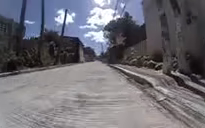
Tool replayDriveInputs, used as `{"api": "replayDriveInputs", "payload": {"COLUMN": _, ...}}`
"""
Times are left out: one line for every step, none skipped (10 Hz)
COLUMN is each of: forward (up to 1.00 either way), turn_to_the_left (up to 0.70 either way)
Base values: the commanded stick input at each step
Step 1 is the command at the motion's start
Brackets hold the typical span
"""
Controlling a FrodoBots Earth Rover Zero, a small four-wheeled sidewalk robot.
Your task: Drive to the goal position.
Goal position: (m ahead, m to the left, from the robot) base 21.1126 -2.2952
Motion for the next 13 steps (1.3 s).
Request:
{"api": "replayDriveInputs", "payload": {"forward": 1.00, "turn_to_the_left": 0.00}}
{"api": "replayDriveInputs", "payload": {"forward": 1.00, "turn_to_the_left": 0.00}}
{"api": "replayDriveInputs", "payload": {"forward": 1.00, "turn_to_the_left": 0.02}}
{"api": "replayDriveInputs", "payload": {"forward": 1.00, "turn_to_the_left": 0.01}}
{"api": "replayDriveInputs", "payload": {"forward": 1.00, "turn_to_the_left": 0.04}}
{"api": "replayDriveInputs", "payload": {"forward": 1.00, "turn_to_the_left": 0.05}}
{"api": "replayDriveInputs", "payload": {"forward": 1.00, "turn_to_the_left": 0.00}}
{"api": "replayDriveInputs", "payload": {"forward": 1.00, "turn_to_the_left": 0.00}}
{"api": "replayDriveInputs", "payload": {"forward": 1.00, "turn_to_the_left": 0.00}}
{"api": "replayDriveInputs", "payload": {"forward": 1.00, "turn_to_the_left": 0.00}}
{"api": "replayDriveInputs", "payload": {"forward": 1.00, "turn_to_the_left": 0.00}}
{"api": "replayDriveInputs", "payload": {"forward": 1.00, "turn_to_the_left": 0.03}}
{"api": "replayDriveInputs", "payload": {"forward": 1.00, "turn_to_the_left": 0.09}}
